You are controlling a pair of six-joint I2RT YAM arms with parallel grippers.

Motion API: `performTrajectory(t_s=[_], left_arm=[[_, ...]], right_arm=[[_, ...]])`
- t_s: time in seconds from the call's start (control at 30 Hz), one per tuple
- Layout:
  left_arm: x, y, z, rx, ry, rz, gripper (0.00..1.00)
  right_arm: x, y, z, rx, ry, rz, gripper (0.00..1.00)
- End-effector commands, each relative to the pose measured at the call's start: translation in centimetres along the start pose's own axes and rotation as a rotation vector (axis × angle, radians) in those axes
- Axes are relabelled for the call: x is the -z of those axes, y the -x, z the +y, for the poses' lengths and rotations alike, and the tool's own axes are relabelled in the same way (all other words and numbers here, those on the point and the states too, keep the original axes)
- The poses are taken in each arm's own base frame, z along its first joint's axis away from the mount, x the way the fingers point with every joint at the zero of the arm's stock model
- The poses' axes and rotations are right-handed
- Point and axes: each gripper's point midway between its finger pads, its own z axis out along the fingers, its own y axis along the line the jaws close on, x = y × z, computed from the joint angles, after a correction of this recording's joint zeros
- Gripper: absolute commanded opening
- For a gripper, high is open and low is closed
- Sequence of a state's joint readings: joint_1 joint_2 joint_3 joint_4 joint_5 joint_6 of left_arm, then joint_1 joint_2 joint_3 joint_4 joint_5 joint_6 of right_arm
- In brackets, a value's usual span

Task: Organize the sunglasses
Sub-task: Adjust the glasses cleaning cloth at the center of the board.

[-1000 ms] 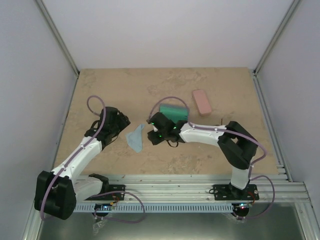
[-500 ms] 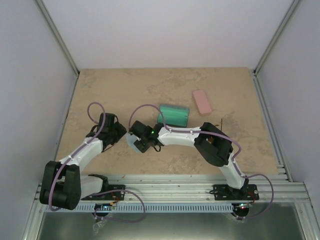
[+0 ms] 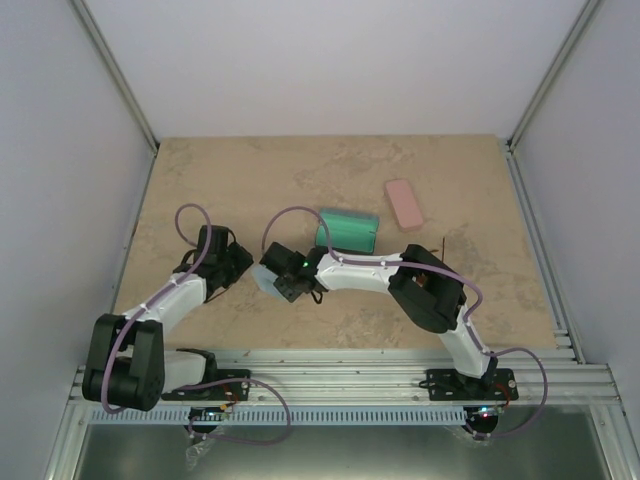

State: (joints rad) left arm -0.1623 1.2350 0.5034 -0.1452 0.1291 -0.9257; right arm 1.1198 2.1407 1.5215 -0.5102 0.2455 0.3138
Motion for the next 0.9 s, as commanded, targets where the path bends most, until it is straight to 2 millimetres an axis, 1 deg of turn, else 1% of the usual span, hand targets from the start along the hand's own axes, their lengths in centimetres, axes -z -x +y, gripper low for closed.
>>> performTrajectory(t_s=[0.0, 0.1, 0.13, 0.2, 0.23, 0.37, 0.47, 0.57, 0.63, 0.7, 0.87], left_arm=[[0.4, 0.7, 0.6, 0.034, 0.011, -0.050, 0.33], [0.6, 0.7, 0.7, 0.052, -0.002, -0.066, 0.33], [0.7, 0.7, 0.7, 0.055, -0.004, -0.068, 0.33], [0.7, 0.5, 0.9, 0.057, -0.003, -0.066, 0.32], [0.7, 0.4, 0.9, 0.058, -0.003, -0.063, 0.32], [0.8, -0.2, 1.8, 0.098, 0.011, -0.051, 0.29], [0.7, -1.2, 1.3, 0.121, -0.059, -0.023, 0.27], [0.5, -2.1, 0.3, 0.117, -0.133, 0.023, 0.27], [0.5, -2.7, -0.9, 0.106, -0.204, 0.061, 0.26], [0.5, -3.7, -1.7, 0.105, -0.264, 0.110, 0.25], [0.5, -5.8, -3.3, 0.078, -0.368, 0.206, 0.24]], right_arm=[[0.4, 0.3, -0.1, -0.034, -0.010, -0.030, 0.30], [0.2, 0.5, 0.7, -0.046, 0.064, -0.033, 0.18], [0.1, 0.4, 0.8, -0.055, 0.089, -0.028, 0.11], [0.0, 0.3, 0.8, -0.090, 0.128, -0.019, 0.02], [0.1, 0.3, 0.6, -0.104, 0.142, -0.020, 0.01], [1.5, 0.2, -0.1, -0.165, 0.197, -0.037, 0.01], [2.6, -0.8, -0.2, -0.195, 0.249, -0.033, 0.00], [3.3, -2.5, 0.3, -0.211, 0.302, -0.006, 0.00], [3.6, -3.7, 0.4, -0.220, 0.320, 0.012, 0.01], [3.6, -5.4, 0.2, -0.233, 0.321, 0.042, 0.00], [4.1, -8.2, -0.5, -0.257, 0.300, 0.080, 0.01]])
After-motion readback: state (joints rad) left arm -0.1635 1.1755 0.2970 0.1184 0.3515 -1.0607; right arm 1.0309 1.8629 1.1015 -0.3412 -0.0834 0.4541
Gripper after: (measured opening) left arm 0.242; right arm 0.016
